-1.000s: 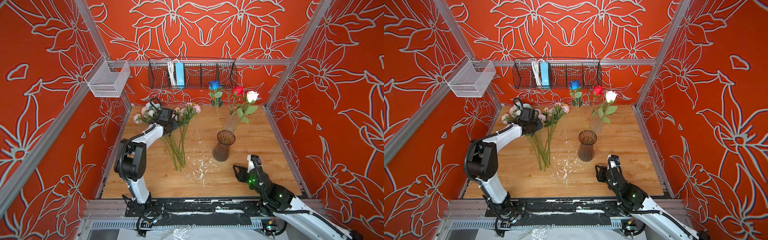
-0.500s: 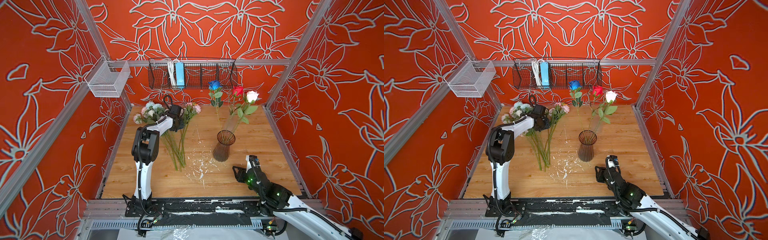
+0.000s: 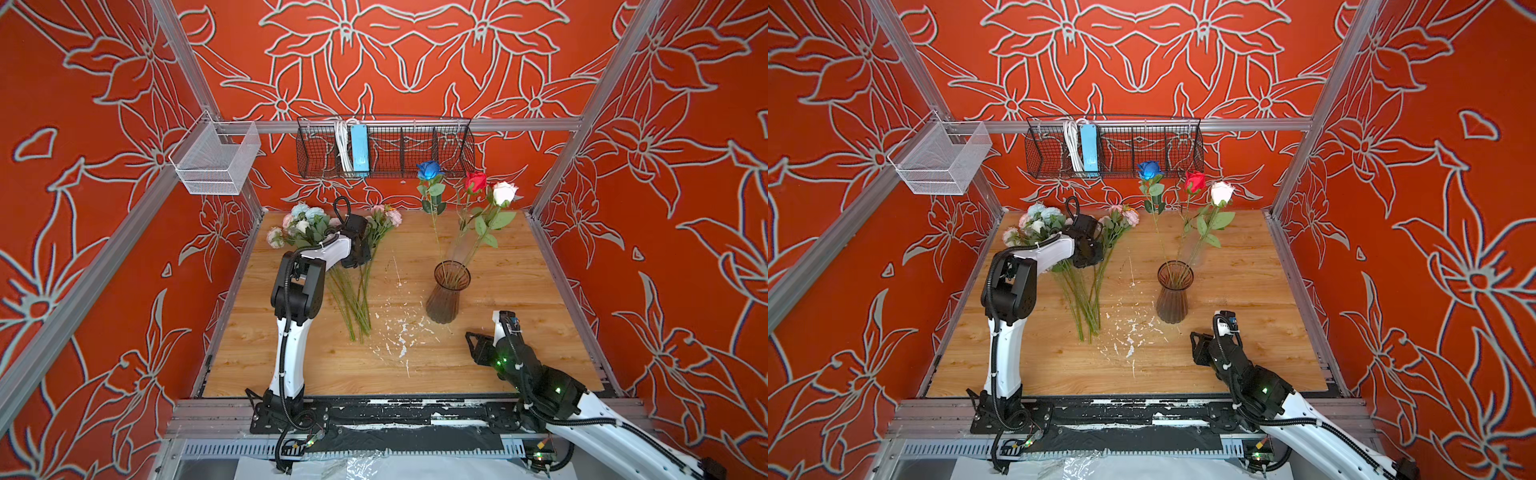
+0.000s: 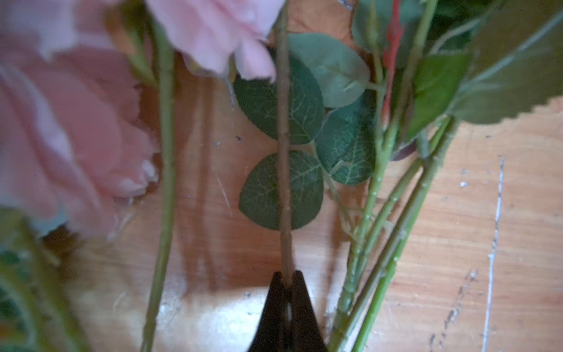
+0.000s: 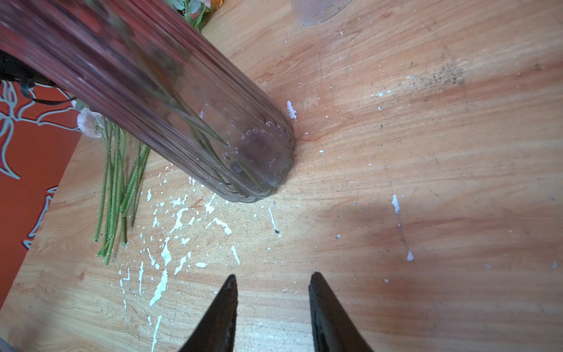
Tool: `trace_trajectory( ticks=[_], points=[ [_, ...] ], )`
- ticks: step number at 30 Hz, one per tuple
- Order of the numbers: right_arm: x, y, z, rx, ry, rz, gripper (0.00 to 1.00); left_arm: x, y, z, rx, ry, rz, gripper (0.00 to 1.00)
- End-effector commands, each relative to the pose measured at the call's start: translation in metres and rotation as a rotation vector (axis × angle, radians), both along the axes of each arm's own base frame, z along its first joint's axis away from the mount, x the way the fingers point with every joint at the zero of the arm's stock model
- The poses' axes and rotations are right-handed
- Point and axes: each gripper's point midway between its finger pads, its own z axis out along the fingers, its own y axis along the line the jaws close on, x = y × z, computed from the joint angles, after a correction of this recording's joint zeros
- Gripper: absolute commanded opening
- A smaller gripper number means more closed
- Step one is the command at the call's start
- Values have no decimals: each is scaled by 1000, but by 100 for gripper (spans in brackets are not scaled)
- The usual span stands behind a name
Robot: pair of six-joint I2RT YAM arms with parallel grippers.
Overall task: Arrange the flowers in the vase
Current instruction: 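Move left gripper back to the bunch and grasp a stem, then lift the cream rose out of the bunch with left gripper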
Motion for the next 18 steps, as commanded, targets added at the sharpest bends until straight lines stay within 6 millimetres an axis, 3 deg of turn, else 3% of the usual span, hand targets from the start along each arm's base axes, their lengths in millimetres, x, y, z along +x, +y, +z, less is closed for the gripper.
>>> trace_trajectory(
  ticks=[1, 5, 10, 15, 18],
  points=[
    [1, -6, 4, -5, -10, -26, 41, -4, -9, 36, -76, -81, 0, 0],
    [0, -10, 14, -40, -6, -23, 43, -8, -20, 97, -245, -258, 49, 0],
    [0, -11, 23, -33, -24, -24, 44, -20, -31, 152, -395, -425, 42, 0],
    [-2, -17, 32, -22, -47, -40, 44, -38, -39, 170, -474, -406, 18, 0],
    [-5, -19, 39, -16, -56, -32, 44, -59, -36, 166, -529, -438, 65, 0]
  ],
)
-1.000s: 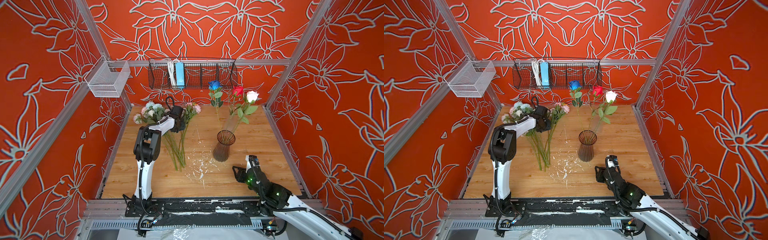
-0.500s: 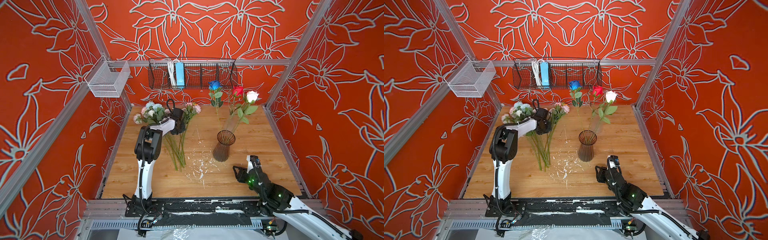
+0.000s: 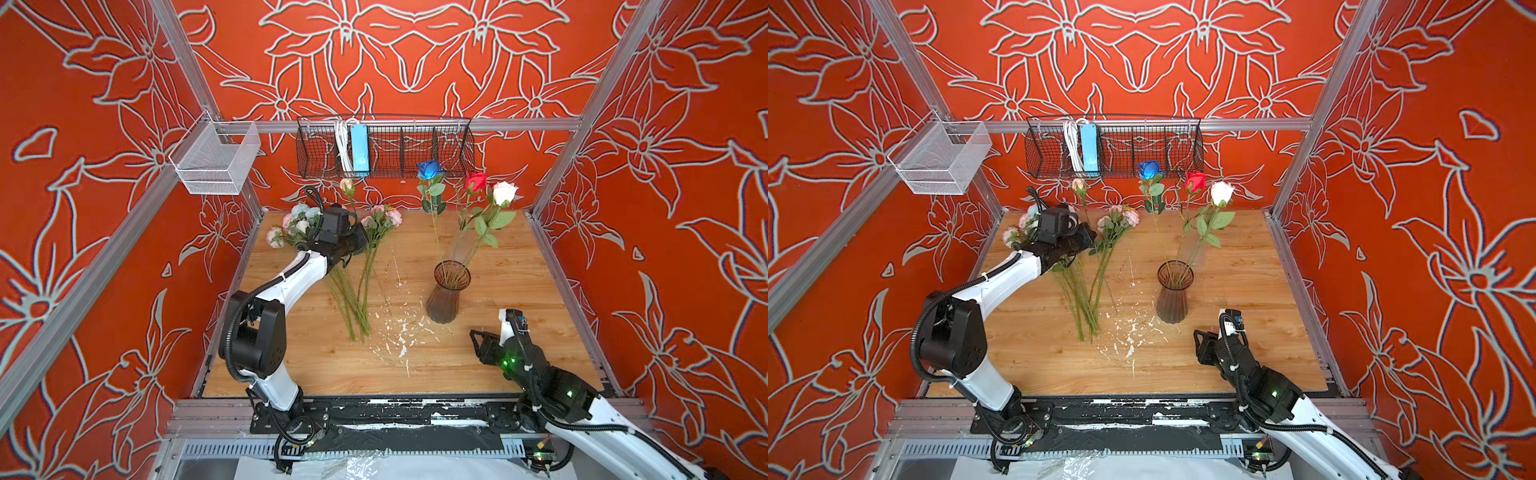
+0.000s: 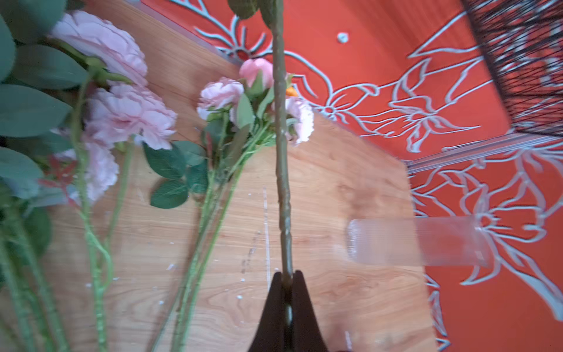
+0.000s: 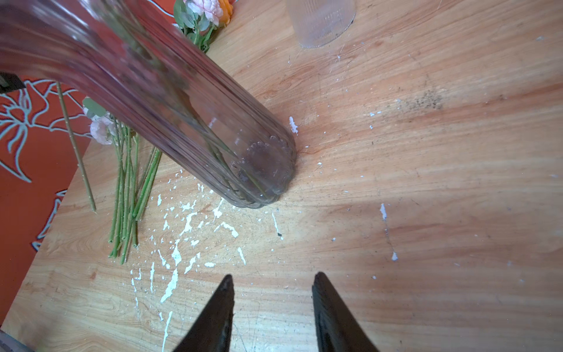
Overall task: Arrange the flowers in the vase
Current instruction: 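Lift the cream rose out of the bunch with left gripper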
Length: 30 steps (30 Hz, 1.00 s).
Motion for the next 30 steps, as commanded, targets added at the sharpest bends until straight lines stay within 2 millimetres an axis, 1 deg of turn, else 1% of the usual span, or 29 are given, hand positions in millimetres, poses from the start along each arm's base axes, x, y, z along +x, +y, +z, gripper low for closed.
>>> trace_trajectory(
  ticks=[1, 3, 5, 9, 13, 15, 18, 21, 23, 25, 27, 30],
  points=[
    [-1, -10, 18, -10, -28, -27, 44, -27, -4, -7, -96, -7, 32, 0],
    [-3, -14, 19, -16, -28, -32, 44, -42, -5, -3, -91, -61, 47, 0],
    [-4, -15, 22, -14, -36, -34, 44, -59, -10, 5, -69, -102, 32, 0],
    [-5, -17, 30, -14, -52, -30, 44, -85, -22, 39, -38, -219, -42, 0],
    [-4, -17, 42, -16, -72, -24, 44, -113, -27, 83, 3, -346, -99, 0],
    [-3, -18, 48, -16, -83, -28, 44, -127, -33, 98, 41, -394, -122, 0],
    [-2, -24, 63, -2, -118, -64, 43, -145, -49, 120, 127, -447, -207, 0],
    [-2, -25, 88, 22, -181, -57, 43, -154, -62, 141, 204, -495, -276, 0],
    [-2, -22, 109, 35, -227, -29, 43, -159, -75, 157, 219, -546, -341, 0],
    [-2, -16, 129, 45, -265, 8, 43, -163, -86, 167, 221, -575, -386, 0],
    [-1, -10, 147, 55, -292, 39, 45, -165, -93, 172, 216, -575, -409, 0],
    [1, 6, 170, 59, -302, 103, 46, -166, -99, 159, 183, -568, -427, 0]
  ],
)
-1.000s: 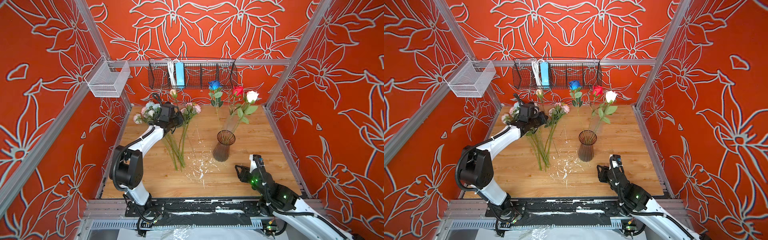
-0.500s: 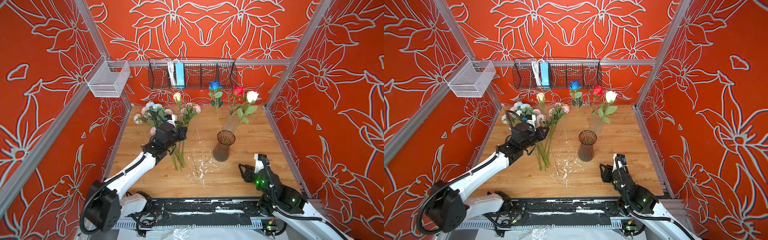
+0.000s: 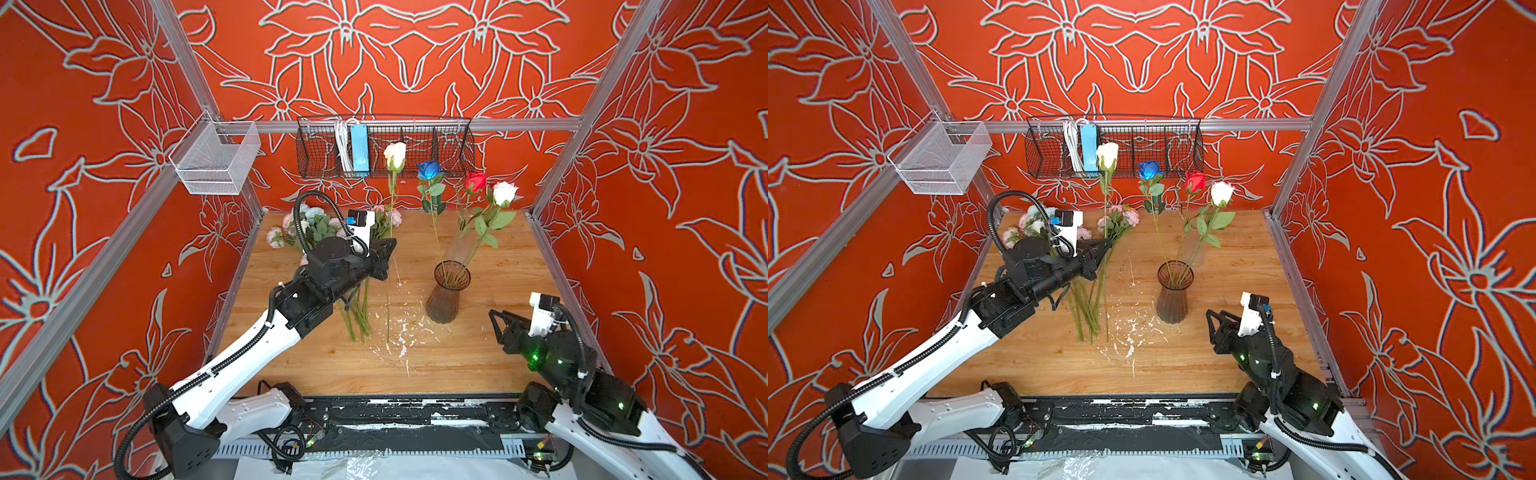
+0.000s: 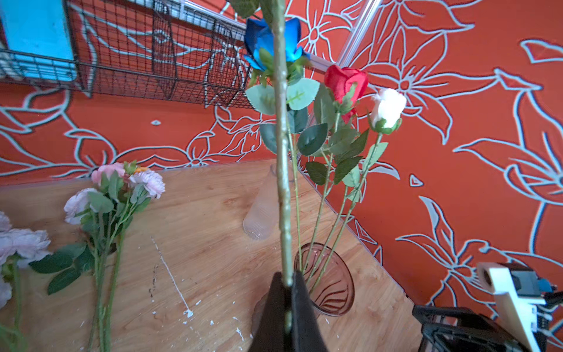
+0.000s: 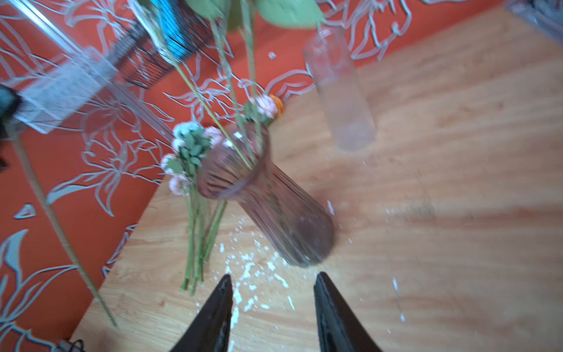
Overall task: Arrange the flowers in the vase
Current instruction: 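Lift the cream rose out of the bunch with left gripper, then grasp the cream rose stem with right gripper while left gripper holds it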
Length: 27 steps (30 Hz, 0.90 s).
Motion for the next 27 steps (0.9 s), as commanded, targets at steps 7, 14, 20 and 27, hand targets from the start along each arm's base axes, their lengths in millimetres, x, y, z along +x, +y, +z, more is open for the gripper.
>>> trace_trajectory(
  ticks=[7, 14, 20, 27],
  points=[
    [4, 57, 64, 4, -62, 247, 46, -17, -19, -46, -5, 69, -130, 0],
    [2, 86, 112, 29, -148, 385, 45, -36, -32, -40, -52, 67, -253, 0],
    [22, 119, 126, 8, -132, 445, 45, -54, -48, -37, -75, 62, -362, 0],
    [48, 160, 139, -23, -136, 506, 47, -70, -55, -32, -102, 33, -422, 0]
  ],
)
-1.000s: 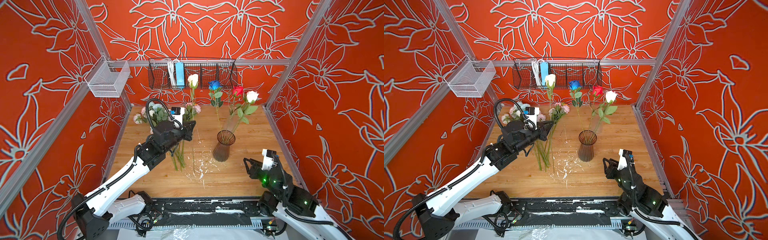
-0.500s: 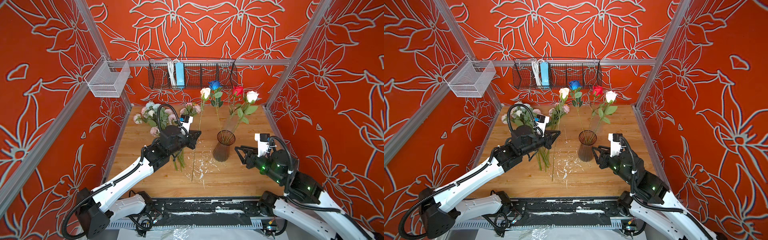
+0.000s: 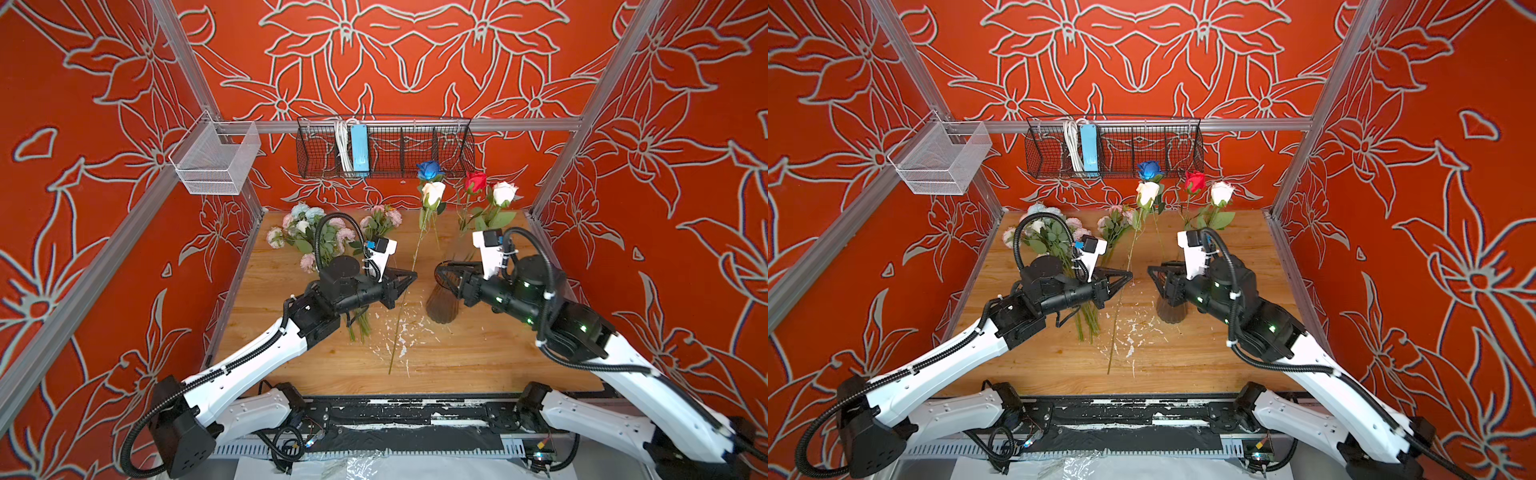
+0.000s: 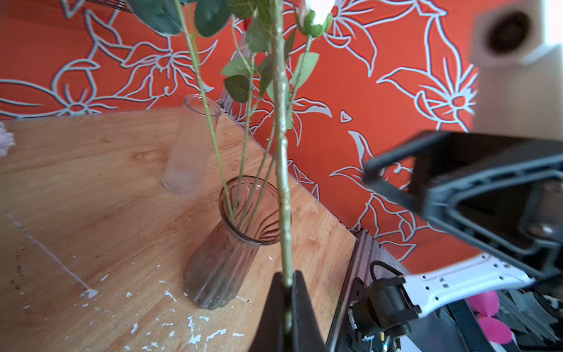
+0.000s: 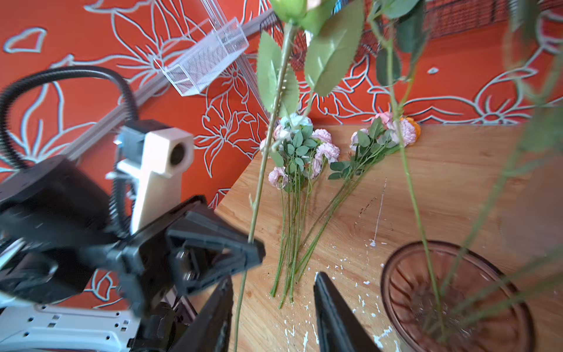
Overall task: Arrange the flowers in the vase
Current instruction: 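Grasp the cream rose stem with right gripper while left gripper holds it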
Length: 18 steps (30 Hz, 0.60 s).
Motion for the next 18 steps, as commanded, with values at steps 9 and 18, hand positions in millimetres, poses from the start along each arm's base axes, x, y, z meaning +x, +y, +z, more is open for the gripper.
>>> trace_trajectory(
  ticks=[9, 18],
  points=[
    [8, 37, 17, 23, -40, 111, 40, -20, -2, 31, -65, -90, -66, 0],
    [10, 46, 15, 29, -20, 134, 12, -20, -4, 29, -62, -86, -75, 0]
  ],
)
